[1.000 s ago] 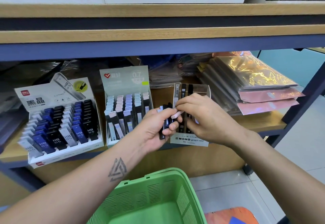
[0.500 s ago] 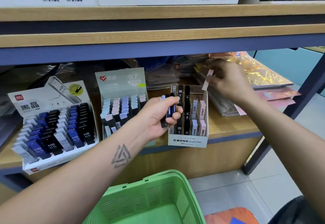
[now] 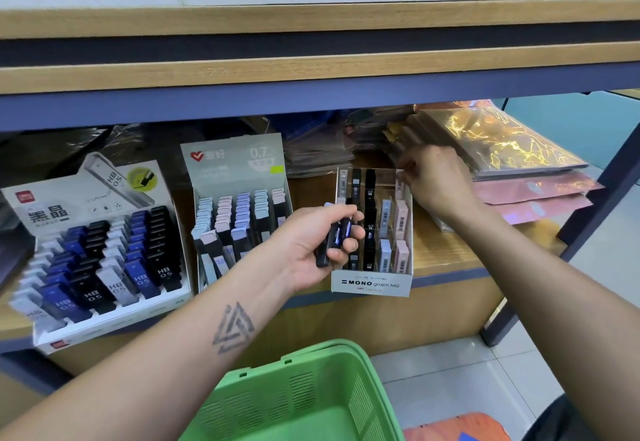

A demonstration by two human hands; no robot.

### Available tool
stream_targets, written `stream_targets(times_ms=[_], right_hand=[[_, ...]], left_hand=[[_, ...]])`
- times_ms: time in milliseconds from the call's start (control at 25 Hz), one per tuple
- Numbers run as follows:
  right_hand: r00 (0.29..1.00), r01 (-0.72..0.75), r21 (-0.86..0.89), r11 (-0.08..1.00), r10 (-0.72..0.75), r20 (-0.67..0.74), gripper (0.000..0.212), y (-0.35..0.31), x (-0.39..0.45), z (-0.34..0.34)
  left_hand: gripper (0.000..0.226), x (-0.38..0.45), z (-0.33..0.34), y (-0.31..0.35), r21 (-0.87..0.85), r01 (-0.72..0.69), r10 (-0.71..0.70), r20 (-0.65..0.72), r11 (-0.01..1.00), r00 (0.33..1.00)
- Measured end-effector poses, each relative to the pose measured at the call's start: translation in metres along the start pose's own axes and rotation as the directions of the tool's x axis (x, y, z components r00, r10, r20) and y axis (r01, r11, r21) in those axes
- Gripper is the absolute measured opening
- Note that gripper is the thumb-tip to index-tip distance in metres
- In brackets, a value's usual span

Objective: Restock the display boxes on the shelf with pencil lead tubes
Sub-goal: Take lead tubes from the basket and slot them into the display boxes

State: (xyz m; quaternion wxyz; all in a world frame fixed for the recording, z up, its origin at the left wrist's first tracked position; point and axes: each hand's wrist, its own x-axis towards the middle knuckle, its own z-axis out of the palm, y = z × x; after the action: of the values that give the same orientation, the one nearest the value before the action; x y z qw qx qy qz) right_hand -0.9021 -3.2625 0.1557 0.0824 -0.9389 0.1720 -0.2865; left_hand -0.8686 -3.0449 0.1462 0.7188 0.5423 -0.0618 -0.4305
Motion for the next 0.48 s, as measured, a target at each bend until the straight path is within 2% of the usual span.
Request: stream_targets(times_ms=[160, 320, 400, 440, 480], right_hand=[[1.0, -0.005, -0.076, 0.997, 0.004, -0.007, 0.012, -0.004, -0.002, 0.002], [1.0, -0.005, -0.108, 0.994, 0.004, -0.013, 0.021, -0.008, -0.005, 0.001], [1.0, 0.001, 0.057, 0.998, 0.0, -0.023, 0.023, -0.017, -0.007, -0.003], [0.999, -0.028, 0.242, 0.97, 0.024, 0.021, 0.021, -0.024, -0.008, -0.007], [0.992, -0.089, 0.454, 0.886, 0.036, 0.123, 0.017, -0.032, -0.01, -0.012]], left_hand=[[0.017, 0.001, 0.0, -0.002, -0.026, 0.019, -0.018, 0.042, 0.999, 0.999], [0.023, -0.002, -0.001, -0.001, -0.019, 0.012, -0.01, 0.074, 1.0, 0.997], [0.025, -0.004, -0.001, 0.0, 0.027, -0.017, 0.015, 0.073, 0.999, 0.997], [0.025, -0.005, -0.002, 0.001, 0.043, -0.029, 0.026, 0.076, 0.999, 0.997], [0.025, -0.006, -0.002, 0.001, 0.048, -0.038, 0.034, 0.082, 0.998, 0.996]])
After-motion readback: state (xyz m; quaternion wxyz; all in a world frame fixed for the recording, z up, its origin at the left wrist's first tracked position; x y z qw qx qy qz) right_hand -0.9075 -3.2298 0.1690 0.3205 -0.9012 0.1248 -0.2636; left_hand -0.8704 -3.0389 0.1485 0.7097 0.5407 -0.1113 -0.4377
